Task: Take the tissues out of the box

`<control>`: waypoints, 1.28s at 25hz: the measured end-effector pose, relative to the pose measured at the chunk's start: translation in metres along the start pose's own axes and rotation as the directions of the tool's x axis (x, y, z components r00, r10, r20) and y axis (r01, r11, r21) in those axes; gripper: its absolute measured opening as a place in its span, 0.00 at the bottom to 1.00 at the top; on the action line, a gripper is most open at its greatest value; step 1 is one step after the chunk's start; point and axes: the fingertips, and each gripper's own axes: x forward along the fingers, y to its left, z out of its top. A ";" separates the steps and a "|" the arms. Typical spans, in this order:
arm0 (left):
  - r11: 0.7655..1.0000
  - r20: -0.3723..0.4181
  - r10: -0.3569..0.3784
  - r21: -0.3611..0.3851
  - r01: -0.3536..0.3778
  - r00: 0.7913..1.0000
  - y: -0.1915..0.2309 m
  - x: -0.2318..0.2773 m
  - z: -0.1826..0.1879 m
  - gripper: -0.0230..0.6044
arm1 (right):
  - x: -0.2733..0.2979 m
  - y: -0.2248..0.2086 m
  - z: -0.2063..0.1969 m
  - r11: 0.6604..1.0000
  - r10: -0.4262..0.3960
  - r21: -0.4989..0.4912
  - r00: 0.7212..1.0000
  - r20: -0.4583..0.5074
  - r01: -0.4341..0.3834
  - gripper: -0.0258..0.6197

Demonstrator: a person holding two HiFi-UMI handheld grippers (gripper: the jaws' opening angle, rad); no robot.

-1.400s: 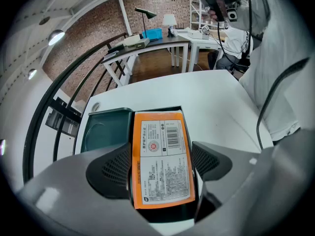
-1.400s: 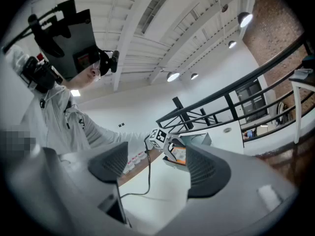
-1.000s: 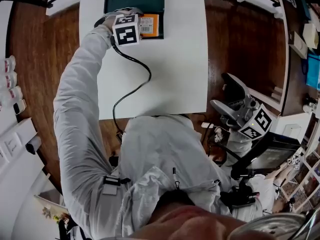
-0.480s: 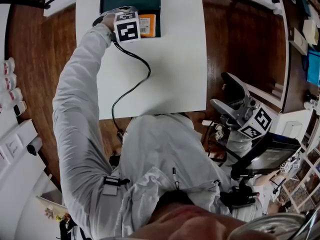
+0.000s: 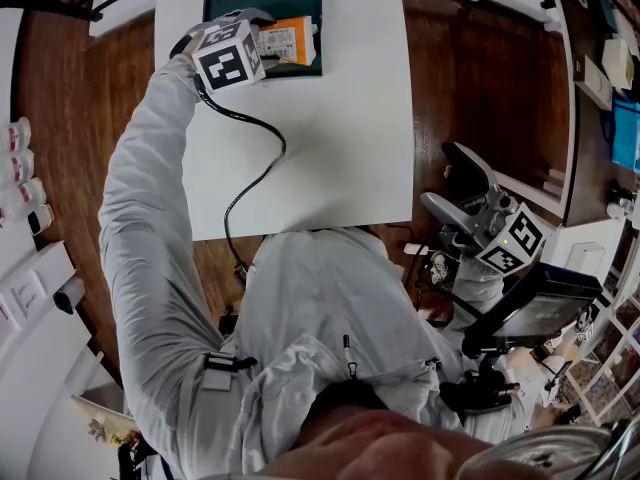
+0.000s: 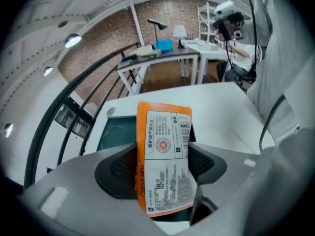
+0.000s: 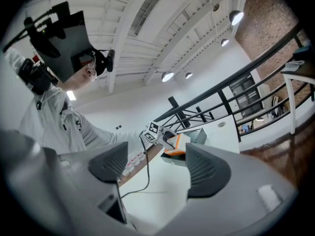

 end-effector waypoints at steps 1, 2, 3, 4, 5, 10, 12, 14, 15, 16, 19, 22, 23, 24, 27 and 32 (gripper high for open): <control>1.000 0.057 0.022 -0.019 -0.021 0.998 0.002 -0.017 0.009 0.53 | -0.001 0.000 0.001 1.000 0.002 -0.001 1.000 0.003 -0.002 0.60; 0.999 0.108 0.047 -0.032 -0.044 0.993 0.003 -0.036 0.017 0.52 | -0.002 0.000 0.001 1.000 0.004 -0.003 1.000 0.007 -0.004 0.60; 0.997 0.155 0.072 -0.041 -0.066 0.985 0.002 -0.057 0.024 0.52 | -0.003 0.001 0.002 1.000 0.007 -0.004 1.000 0.011 -0.007 0.60; 0.995 0.203 0.097 -0.051 -0.088 0.974 0.000 -0.077 0.031 0.52 | -0.003 0.001 0.002 1.000 0.011 -0.005 1.000 0.015 -0.011 0.60; 0.992 0.254 0.119 -0.065 -0.106 0.960 -0.004 -0.098 0.038 0.52 | -0.004 0.002 0.003 1.000 0.014 -0.006 1.000 0.019 -0.014 0.60; 0.974 0.518 0.220 -0.166 -0.155 0.827 -0.032 -0.202 0.069 0.52 | 0.003 0.011 0.015 0.999 0.047 -0.024 0.998 0.038 -0.046 0.60; 0.962 0.626 0.257 -0.236 -0.135 0.736 -0.048 -0.234 0.076 0.52 | 0.010 0.015 0.018 0.997 0.067 -0.032 0.997 0.036 -0.066 0.60; 0.950 0.700 0.281 -0.300 -0.087 0.656 -0.065 -0.249 0.076 0.52 | 0.015 0.019 0.018 0.996 0.086 -0.036 0.996 0.031 -0.085 0.60; 0.943 0.722 0.292 -0.325 -0.065 0.627 -0.074 -0.249 0.073 0.52 | 0.017 0.021 0.017 0.995 0.093 -0.037 0.995 0.028 -0.092 0.60; 0.936 0.734 0.305 -0.349 -0.049 0.607 -0.082 -0.244 0.068 0.52 | 0.019 0.022 0.016 0.994 0.099 -0.037 0.995 0.025 -0.098 0.60; 0.901 0.730 0.358 -0.433 -0.012 0.582 -0.102 -0.211 0.051 0.52 | 0.022 0.023 0.013 0.994 0.106 -0.039 0.994 0.011 -0.106 0.60; 0.842 0.706 0.425 -0.538 0.038 0.566 -0.122 -0.170 0.036 0.52 | 0.024 0.027 0.011 0.994 0.104 -0.043 0.995 -0.009 -0.105 0.60; 0.826 0.691 0.443 -0.563 0.041 0.570 -0.129 -0.156 0.031 0.52 | 0.024 0.029 0.010 0.994 0.103 -0.044 0.995 -0.016 -0.104 0.60; 0.815 0.674 0.455 -0.579 0.034 0.582 -0.136 -0.141 0.028 0.53 | 0.024 0.031 0.009 0.994 0.102 -0.046 0.995 -0.022 -0.103 0.60; 0.811 0.645 0.443 -0.585 0.030 0.623 -0.153 -0.105 0.029 0.53 | 0.021 0.038 0.008 0.994 0.096 -0.050 0.995 -0.039 -0.098 0.60; 0.818 0.631 0.362 -0.568 0.091 0.687 -0.170 -0.077 0.025 0.54 | 0.015 0.041 0.005 0.995 0.086 -0.052 0.995 -0.053 -0.088 0.60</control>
